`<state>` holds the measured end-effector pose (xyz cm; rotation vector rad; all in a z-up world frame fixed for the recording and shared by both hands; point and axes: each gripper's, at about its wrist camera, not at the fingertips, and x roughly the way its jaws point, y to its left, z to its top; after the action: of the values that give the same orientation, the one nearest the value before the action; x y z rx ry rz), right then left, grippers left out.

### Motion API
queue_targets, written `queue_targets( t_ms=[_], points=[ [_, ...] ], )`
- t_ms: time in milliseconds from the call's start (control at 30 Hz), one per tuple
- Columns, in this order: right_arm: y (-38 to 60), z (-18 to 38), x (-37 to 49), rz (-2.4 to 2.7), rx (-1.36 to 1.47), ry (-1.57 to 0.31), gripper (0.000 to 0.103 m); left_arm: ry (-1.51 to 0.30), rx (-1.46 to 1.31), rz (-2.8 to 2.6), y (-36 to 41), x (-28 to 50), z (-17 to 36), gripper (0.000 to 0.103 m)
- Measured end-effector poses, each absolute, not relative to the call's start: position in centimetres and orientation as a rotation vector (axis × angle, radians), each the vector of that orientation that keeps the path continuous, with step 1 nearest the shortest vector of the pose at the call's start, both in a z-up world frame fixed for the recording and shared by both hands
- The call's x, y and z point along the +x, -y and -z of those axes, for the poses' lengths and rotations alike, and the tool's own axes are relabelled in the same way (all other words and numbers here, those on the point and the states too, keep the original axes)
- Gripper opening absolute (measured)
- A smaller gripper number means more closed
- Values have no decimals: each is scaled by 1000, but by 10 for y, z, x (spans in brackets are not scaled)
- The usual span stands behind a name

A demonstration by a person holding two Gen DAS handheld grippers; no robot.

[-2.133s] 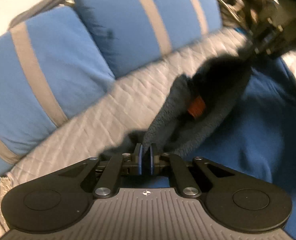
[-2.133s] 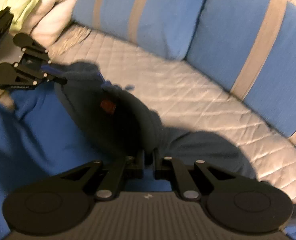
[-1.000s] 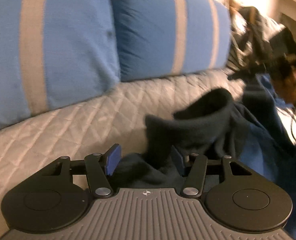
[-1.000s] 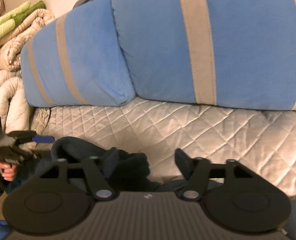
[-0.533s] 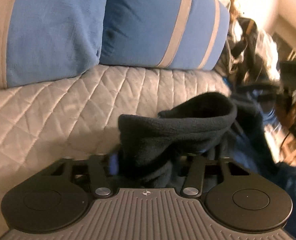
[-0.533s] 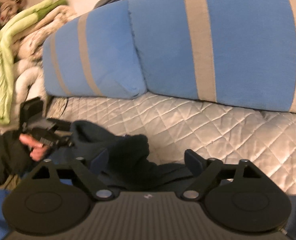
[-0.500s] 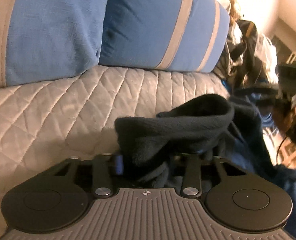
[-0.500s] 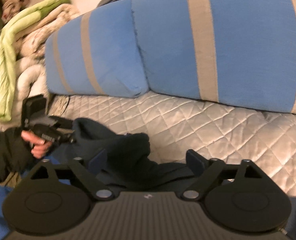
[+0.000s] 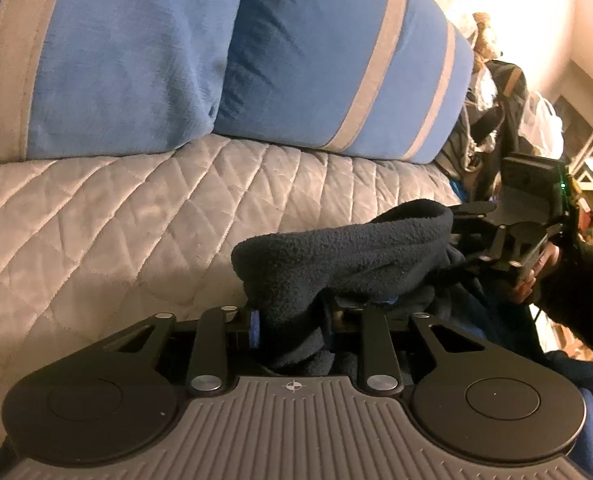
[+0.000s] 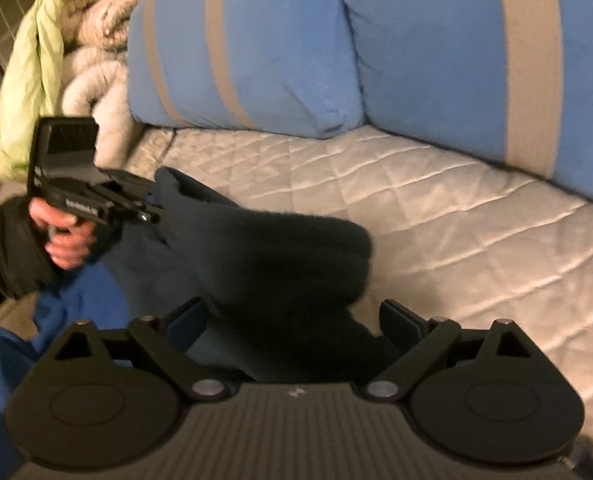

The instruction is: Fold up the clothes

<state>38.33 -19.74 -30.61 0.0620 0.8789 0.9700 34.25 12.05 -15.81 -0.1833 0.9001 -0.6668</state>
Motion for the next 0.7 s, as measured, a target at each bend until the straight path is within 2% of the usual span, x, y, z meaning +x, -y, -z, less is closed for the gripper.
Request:
queue_targets(
  t_ms=[33, 67, 100, 167, 300, 700],
  points=[
    [196, 306, 387, -966, 80, -883, 71, -895, -192, 662, -120, 343, 157, 20],
    [194, 306, 390, -958, 98, -888, 53, -891, -191, 654, -120, 344, 155, 16],
    [194, 304, 394, -949, 114, -890, 40, -886, -189, 646, -119, 344, 152, 15],
    [194, 300, 400, -929, 142, -888, 29, -874, -175, 624, -116, 347, 146, 13],
    [194, 283, 407, -882, 155, -850, 23, -842, -127, 564, -105, 357, 130, 12],
    [174, 251, 436, -711, 123, -744, 21, -740, 1, 391, -88, 388, 109, 11]
  ],
)
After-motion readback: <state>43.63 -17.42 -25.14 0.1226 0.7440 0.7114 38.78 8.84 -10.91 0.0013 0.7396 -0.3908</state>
